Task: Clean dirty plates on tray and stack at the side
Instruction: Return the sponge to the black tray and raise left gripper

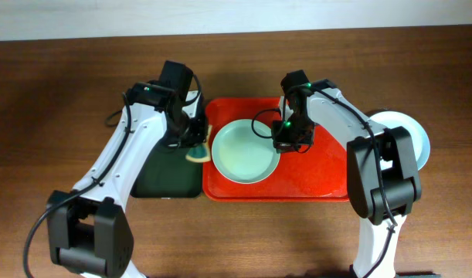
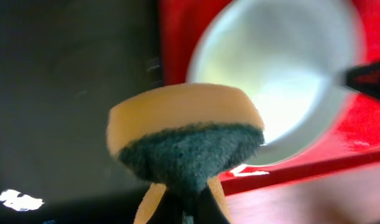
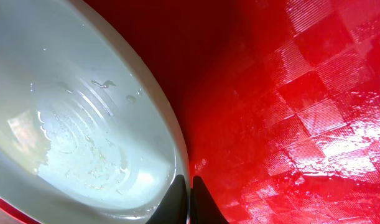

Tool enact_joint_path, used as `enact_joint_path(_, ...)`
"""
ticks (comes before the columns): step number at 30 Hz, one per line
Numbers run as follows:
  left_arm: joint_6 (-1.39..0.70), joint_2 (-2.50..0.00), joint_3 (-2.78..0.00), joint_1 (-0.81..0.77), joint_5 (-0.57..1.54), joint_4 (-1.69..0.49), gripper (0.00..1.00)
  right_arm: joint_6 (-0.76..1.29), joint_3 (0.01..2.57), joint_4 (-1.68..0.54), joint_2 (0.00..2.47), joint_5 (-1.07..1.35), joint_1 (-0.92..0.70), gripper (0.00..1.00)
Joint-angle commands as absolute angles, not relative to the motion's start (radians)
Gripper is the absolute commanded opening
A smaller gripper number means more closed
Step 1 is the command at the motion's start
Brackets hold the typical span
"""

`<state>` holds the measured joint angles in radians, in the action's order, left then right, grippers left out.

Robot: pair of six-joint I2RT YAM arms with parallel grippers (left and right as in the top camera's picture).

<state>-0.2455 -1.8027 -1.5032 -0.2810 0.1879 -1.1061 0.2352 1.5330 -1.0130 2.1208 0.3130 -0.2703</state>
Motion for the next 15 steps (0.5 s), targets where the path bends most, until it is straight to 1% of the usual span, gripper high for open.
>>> enact_joint_path(1, -0.23, -1.818, -1.448, -0.234, 0.025, -1.117, 0.0, 0.236, 1.53, -1.013, 2.133, 0.322, -0.281, 0.04)
enact_joint_path(4, -0.23, -1.819, -1.373, -0.196, -0.009, -1.095, 0.0, 0.236, 1.53, -1.013, 2.133, 0.321, -0.281, 0.04)
enact_joint_path(7, -0.229, -1.819, -1.287, -0.172, -0.008, -1.021, 0.0, 0.236, 1.53, -1.012, 2.133, 0.321, -0.281, 0.04)
enact_joint_path(12, -0.229, -1.819, -1.148, -0.168, -0.007, -0.87, 0.0, 0.236, 1.53, -1.013, 2.133, 0.322, -0.281, 0.04)
enact_joint_path(15, -0.229, -1.819, -1.133, -0.167, -0.007, -0.847, 0.0, 0.236, 1.53, -1.013, 2.133, 0.322, -0.281, 0.04)
